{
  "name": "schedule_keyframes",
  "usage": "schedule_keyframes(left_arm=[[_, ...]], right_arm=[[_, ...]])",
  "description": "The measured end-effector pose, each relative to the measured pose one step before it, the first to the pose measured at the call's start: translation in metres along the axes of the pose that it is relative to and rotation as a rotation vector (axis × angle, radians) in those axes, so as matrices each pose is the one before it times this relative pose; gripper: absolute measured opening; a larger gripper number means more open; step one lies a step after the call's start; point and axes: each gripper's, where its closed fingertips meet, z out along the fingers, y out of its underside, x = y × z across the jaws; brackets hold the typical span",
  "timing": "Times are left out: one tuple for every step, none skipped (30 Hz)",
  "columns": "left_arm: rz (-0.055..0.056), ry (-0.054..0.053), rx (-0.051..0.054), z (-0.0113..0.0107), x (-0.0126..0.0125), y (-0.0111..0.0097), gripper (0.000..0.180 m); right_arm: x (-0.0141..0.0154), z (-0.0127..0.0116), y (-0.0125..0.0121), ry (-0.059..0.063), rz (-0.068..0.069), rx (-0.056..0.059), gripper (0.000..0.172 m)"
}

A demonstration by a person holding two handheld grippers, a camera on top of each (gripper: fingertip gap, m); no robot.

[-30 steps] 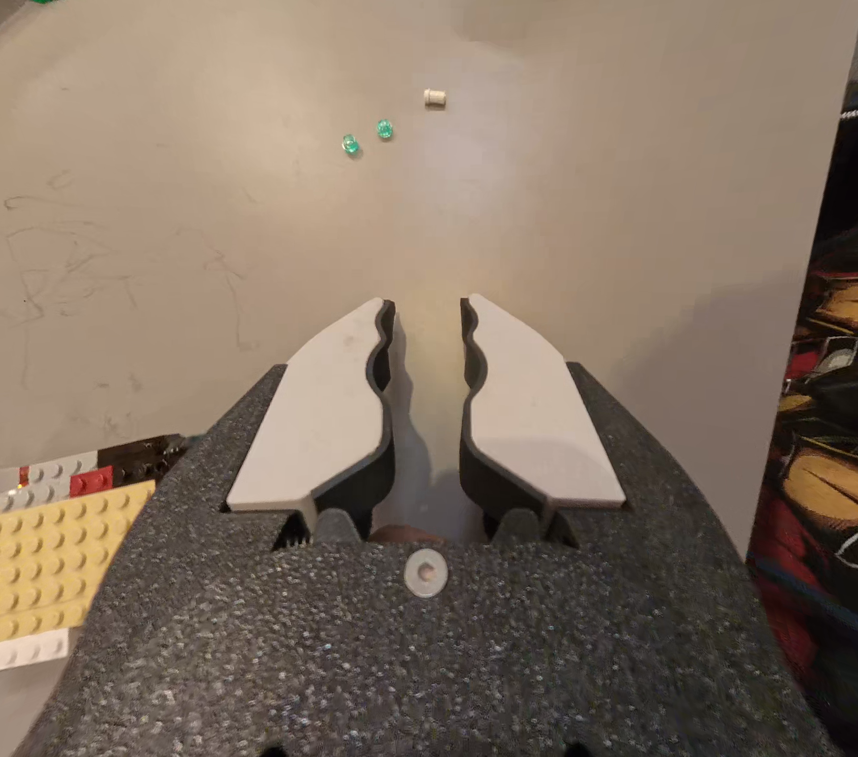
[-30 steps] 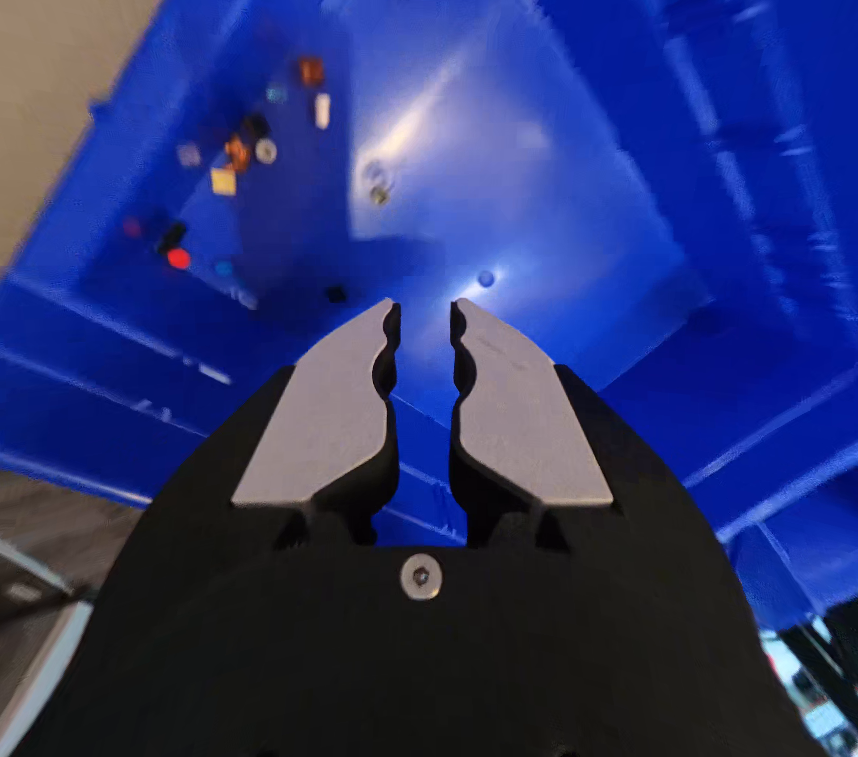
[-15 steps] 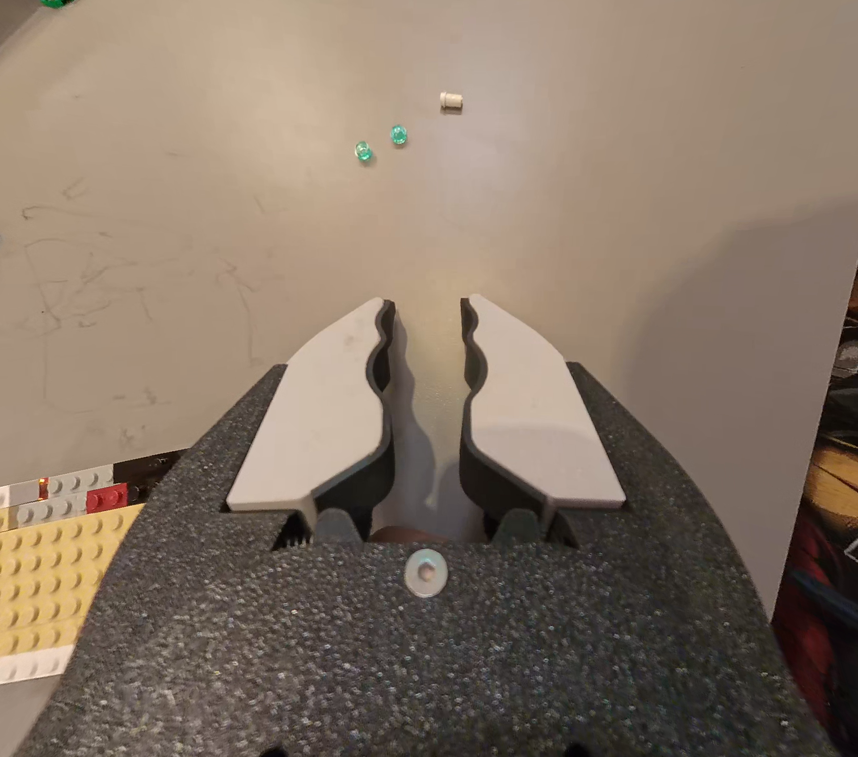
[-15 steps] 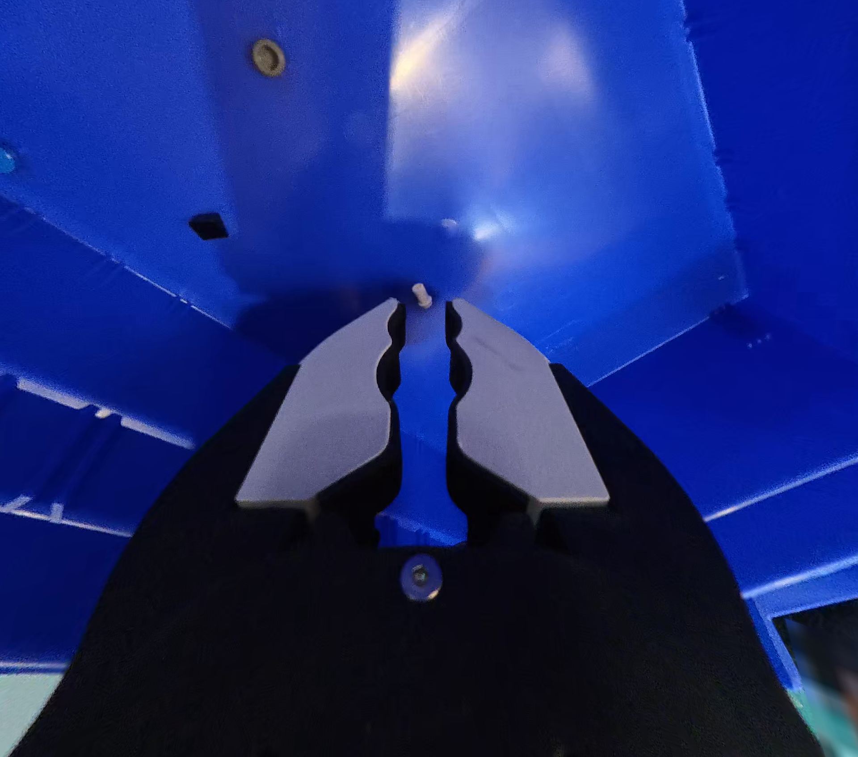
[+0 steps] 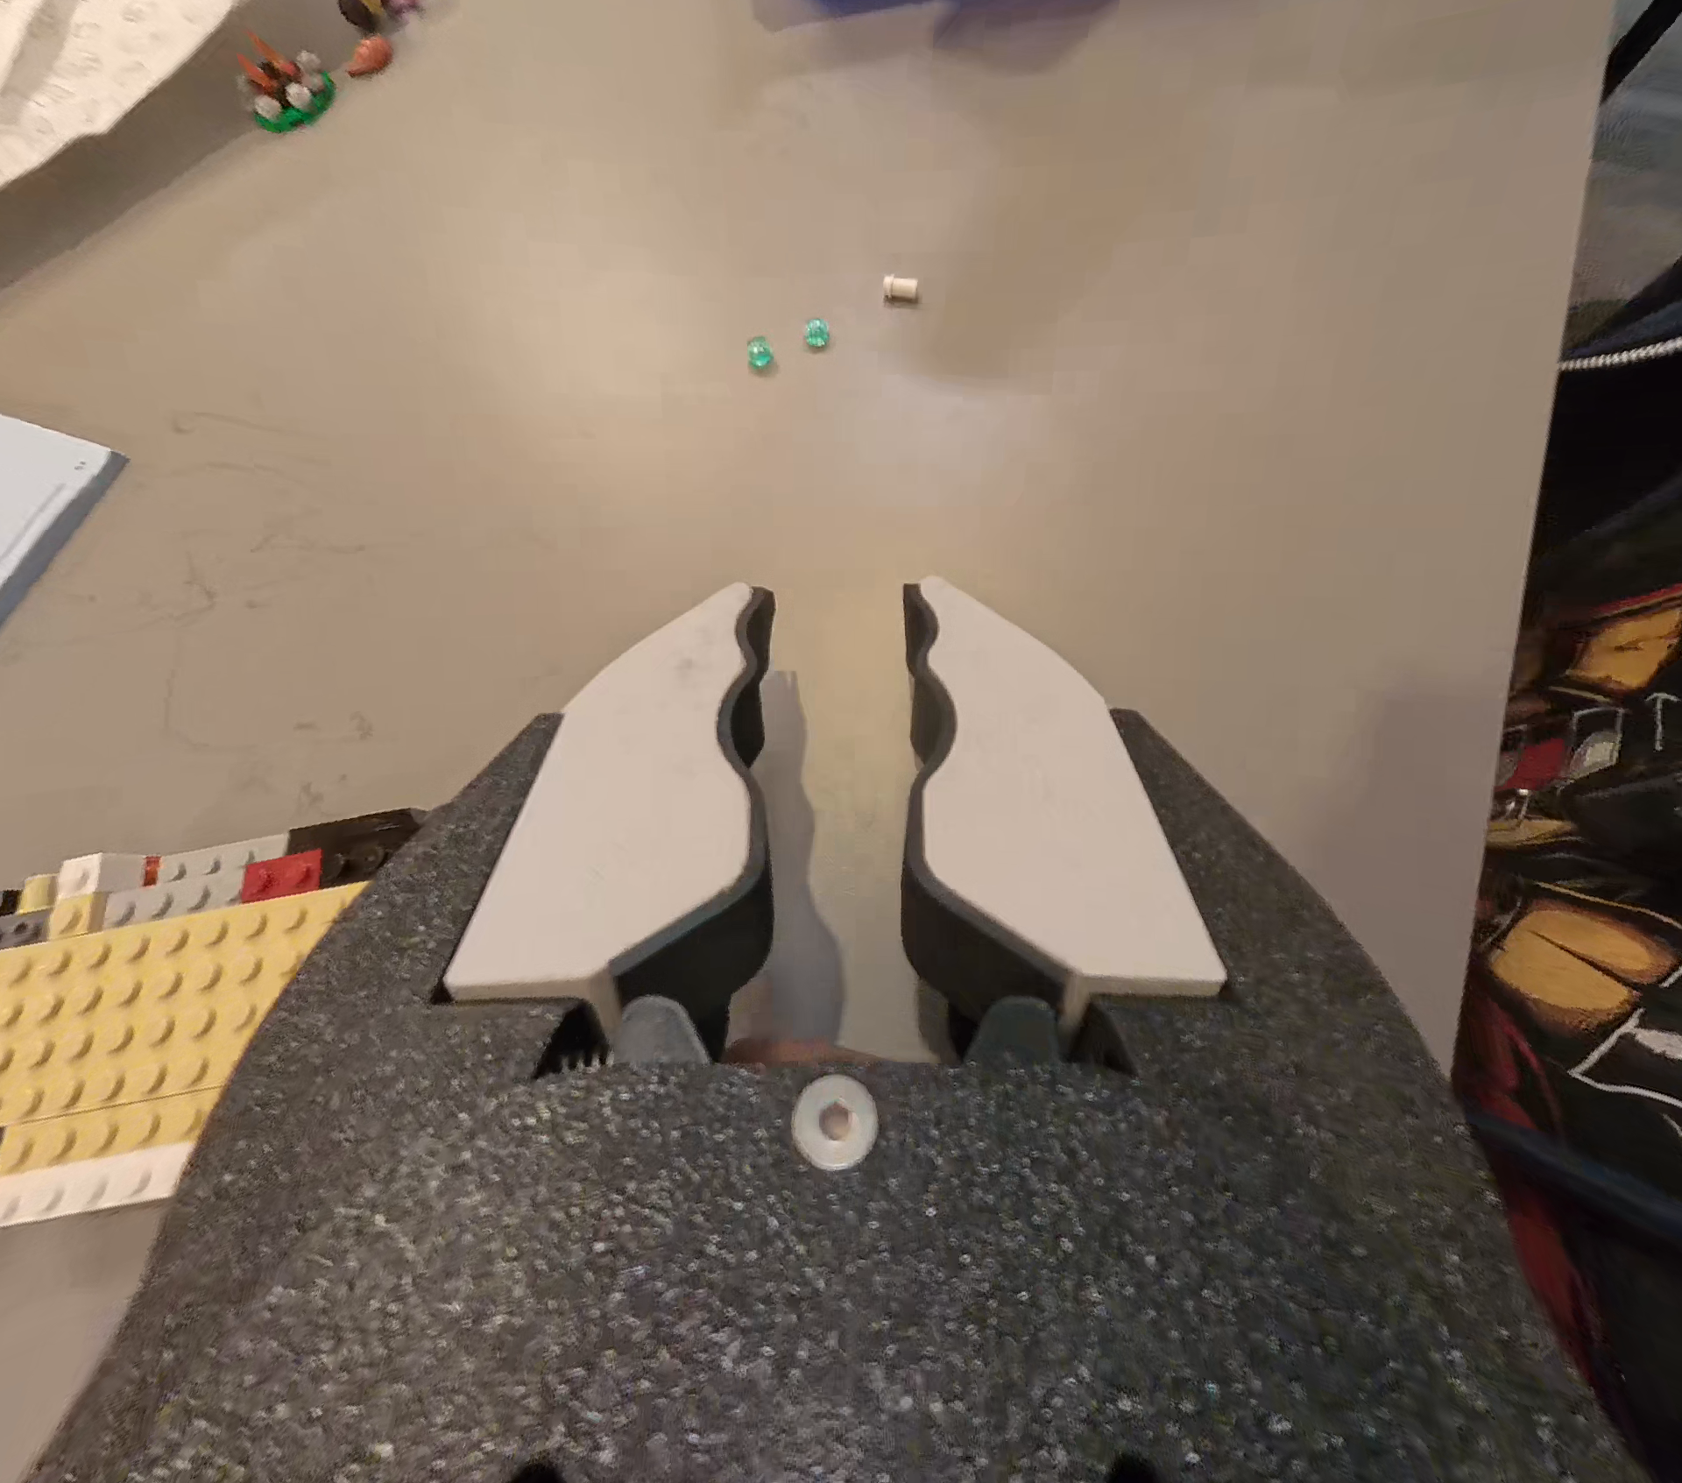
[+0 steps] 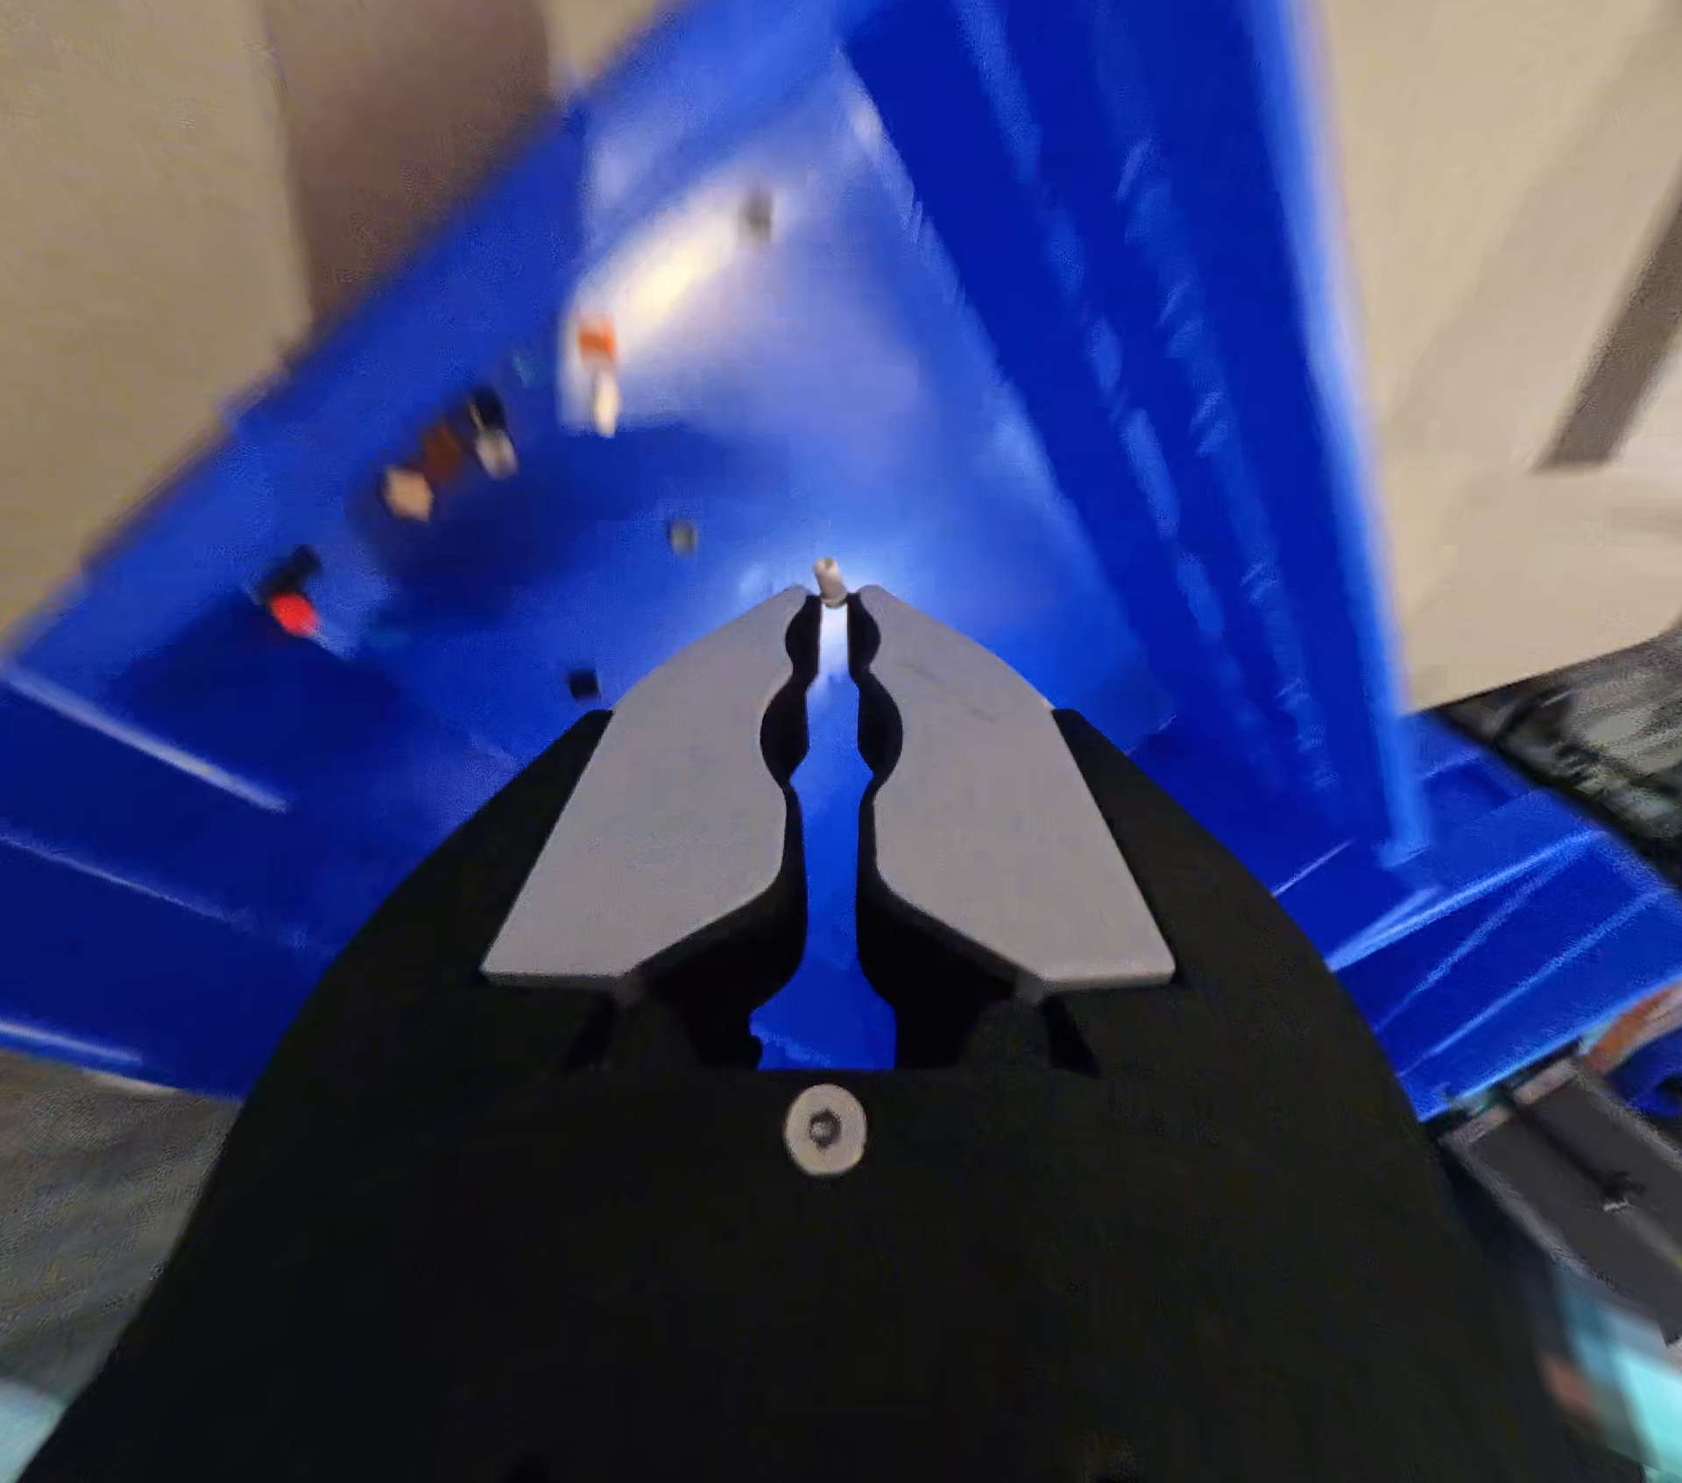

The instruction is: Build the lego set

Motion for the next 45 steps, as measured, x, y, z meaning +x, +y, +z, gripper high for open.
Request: schedule_keyframes(left_arm=[[0.0035, -0.0048, 0.0250, -0.00285, -0.00106, -0.00352, 0.029], [0.0091, -0.0099, 0.0261, -0.00263, -0.00161, -0.00466, 0.029], [0.0167, -0.0133, 0.0288, -0.00265, -0.00171, -0.00560, 0.029], [0.0226, -0.0148, 0.0327, -0.00279, -0.00178, -0.00657, 0.029], [0.0167, -0.0130, 0.0307, -0.00287, -0.00180, -0.00640, 0.028], [-0.0016, -0.0069, 0.0221, -0.00275, -0.00194, -0.00557, 0.028], [-0.0203, -0.0039, 0.0203, -0.00297, -0.00238, -0.00552, 0.027], [-0.0333, -0.0038, 0.0261, -0.00367, -0.00302, -0.00586, 0.027], [-0.0430, -0.0049, 0.0286, -0.00409, -0.00372, -0.00571, 0.026], [-0.0494, -0.0079, 0.0262, -0.00448, -0.00464, -0.00475, 0.025], [-0.0532, -0.0099, 0.0244, -0.00466, -0.00550, -0.00376, 0.024], [-0.0559, -0.0057, 0.0225, -0.00454, -0.00512, -0.00289, 0.024], [-0.0571, -0.0018, 0.0200, -0.00425, -0.00474, -0.00207, 0.023], [-0.0562, -0.0036, 0.0162, -0.00376, -0.00479, -0.00120, 0.023], [-0.0493, -0.0058, 0.0151, -0.00329, -0.00491, -0.00065, 0.022], [-0.0385, -0.0086, 0.0122, -0.00289, -0.00478, -0.00011, 0.021], [-0.0257, -0.0098, 0.0088, -0.00226, -0.00414, 0.00052, 0.021], [-0.0151, -0.0069, 0.0040, -0.00162, -0.00307, 0.00108, 0.020], [-0.0083, -0.0039, 0.0025, -0.00094, -0.00201, 0.00105, 0.020], [-0.0042, -0.0048, 0.0032, -0.00041, -0.00160, 0.00086, 0.020], [-0.0017, -0.0086, 0.0050, -0.00033, -0.00167, 0.00038, 0.020], [0.0010, -0.0065, 0.0026, 0.00003, -0.00127, 0.00046, 0.020], [0.0026, -0.0025, 0.0022, 0.00039, -0.00055, 0.00050, 0.019], [0.0006, -0.0012, 0.0012, 0.00060, -0.00042, 0.00062, 0.020], [-0.0041, 0.0014, 0.0032, 0.00073, -0.00014, 0.00025, 0.019], [-0.0074, 0.0055, 0.0048, 0.00060, 0.00048, 0.00004, 0.018], [-0.0053, 0.0044, 0.0054, 0.00052, 0.00035, -0.00017, 0.017], [-0.0046, 0.0043, 0.0028, 0.00043, 0.00039, 0.00006, 0.017], [-0.0035, 0.0040, 0.0018, 0.00018, 0.00055, 0.00011, 0.016], [0.0003, 0.0013, -0.0017, 0.00023, 0.00012, 0.00035, 0.016], [0.0017, 0.0015, -0.0012, 0.00025, 0.00022, 0.00045, 0.016], [-0.0027, 0.0044, 0.0053, -0.00025, 0.00058, -0.00051, 0.016], [-0.0029, 0.0025, 0.0003, -0.00013, 0.00024, 0.00000, 0.015], [-0.0002, 0.0061, 0.0037, -0.00026, 0.00072, -0.00040, 0.014], [0.0001, 0.0048, 0.0040, -0.00031, 0.00066, -0.00039, 0.013], [0.0015, 0.0028, 0.0031, -0.00034, 0.00039, -0.00025, 0.011], [0.0021, 0.0041, 0.0024, -0.00004, 0.00060, -0.00009, 0.010], [0.0007, 0.0058, 0.0000, -0.00003, 0.00075, 0.00023, 0.008], [0.0029, 0.0055, -0.0016, 0.00007, 0.00090, 0.00053, 0.005], [0.0059, 0.0012, -0.0003, 0.00012, 0.00021, 0.00049, 0.005], [0.0063, 0.0028, 0.0034, -0.00015, 0.00034, 0.00010, 0.005], [0.0040, 0.0020, 0.0035, -0.00031, -0.00003, -0.00013, 0.005], [0.0023, 0.0048, 0.0029, -0.00034, 0.00027, -0.00022, 0.005], [-0.0006, 0.0020, 0.0026, -0.00052, -0.00035, -0.00031, 0.005], [0.0007, 0.0015, 0.0003, -0.00077, -0.00076, -0.00009, 0.005]], right_arm=[[0.00044, -0.00973, -0.02635, 0.0320, -0.0218, 0.0503, 0.005], [-0.00073, -0.00635, -0.02786, 0.0250, -0.0244, 0.0503, 0.005], [-0.00093, -0.00310, -0.02861, 0.0256, -0.0273, 0.0494, 0.005], [-0.00019, -0.00022, -0.02855, 0.0347, -0.0300, 0.0475, 0.005], [0.00018, 0.00240, -0.02789, 0.0425, -0.0323, 0.0441, 0.005], [0.00013, 0.00461, -0.02698, 0.0508, -0.0372, 0.0437, 0.005], [0.00137, 0.00656, -0.02592, 0.0663, -0.0401, 0.0447, 0.005], [0.00180, 0.00799, -0.02391, 0.0727, -0.0345, 0.0408, 0.005], [0.00144, 0.00904, -0.02111, 0.0725, -0.0263, 0.0361, 0.005], [0.00191, 0.00910, -0.01953, 0.0797, -0.0191, 0.0390, 0.005], [-0.00077, 0.00843, -0.01781, 0.0645, -0.0114, 0.0428, 0.005], [-0.00323, 0.00754, -0.01621, 0.0472, -0.0036, 0.0452, 0.005], [-0.00357, 0.00661, -0.01364, 0.0430, -0.0019, 0.0388, 0.005], [-0.00259, 0.00527, -0.01123, 0.0448, -0.0050, 0.0310, 0.005], [-0.00231, 0.00411, -0.00920, 0.0403, -0.0066, 0.0237, 0.005], [-0.00104, 0.00322, -0.00722, 0.0415, -0.0075, 0.0169, 0.005], [-0.00052, 0.00246, -0.00555, 0.0384, -0.0060, 0.0117, 0.005], [-0.00090, 0.00204, -0.00433, 0.0302, -0.0041, 0.0098, 0.005], [-0.00096, 0.00154, -0.00342, 0.0262, -0.0024, 0.0079, 0.005], [-0.00113, 0.00128, -0.00204, 0.0231, -0.0061, 0.0002, 0.005], [-0.00017, 0.00071, -0.00163, 0.0281, -0.0075, -0.0019, 0.005], [0.00019, -0.00011, -0.00217, 0.0256, -0.0028, 0.0022, 0.005], [-0.00126, -0.00043, -0.00220, 0.0109, -0.0013, 0.0039, 0.005], [-0.00137, -0.00051, -0.00184, 0.0085, -0.0032, 0.0025, 0.005], [-0.00116, -0.00059, -0.00176, 0.0078, -0.0085, 0.0049, 0.005], [-0.00114, -0.00069, -0.00137, 0.0063, -0.0124, 0.0052, 0.005], [0.00068, -0.00057, -0.00007, 0.0144, -0.0095, -0.0008, 0.005], [0.00067, -0.00039, 0.00012, 0.0098, -0.0042, 0.0009, 0.005], [0.00013, -0.00031, 0.00022, 0.0021, -0.0004, 0.0027, 0.005], [0.00042, -0.00023, 0.00014, 0.0036, -0.0001, 0.0038, 0.005], [0.00114, -0.00060, -0.00052, 0.0102, -0.0006, 0.0076, 0.005], [0.00037, -0.00046, -0.00033, 0.0050, -0.0013, 0.0044, 0.005], [0.00016, -0.00041, -0.00044, 0.0036, -0.0008, 0.0052, 0.005], [0.00046, -0.00061, -0.00076, 0.0051, 0.0000, 0.0068, 0.005], [0.00031, -0.00069, -0.00083, 0.0036, 0.0008, 0.0072, 0.005], [-0.00001, -0.00070, -0.00102, 0.0014, -0.0007, 0.0074, 0.005], [0.00010, -0.00056, -0.00067, 0.0035, -0.0040, 0.0051, 0.005], [-0.00024, -0.00029, -0.00028, 0.0022, -0.0043, 0.0020, 0.005], [-0.00072, -0.00020, -0.00004, -0.0005, -0.0019, 0.0015, 0.005], [-0.00030, -0.00031, -0.00001, 0.0006, 0.0001, 0.0013, 0.005], [-0.00003, -0.00040, -0.00017, 0.0014, 0.0014, 0.0038, 0.005], [0.00023, -0.00066, -0.00038, -0.0011, 0.0064, 0.0054, 0.005], [0.00065, -0.00081, -0.00023, -0.0028, 0.0112, 0.0054, 0.005], [0.00166, -0.00122, 0.00055, 0.0008, 0.0115, 0.0030, 0.005], [0.00285, -0.00180, 0.00179, 0.0028, 0.0114, -0.0023, 0.006]])
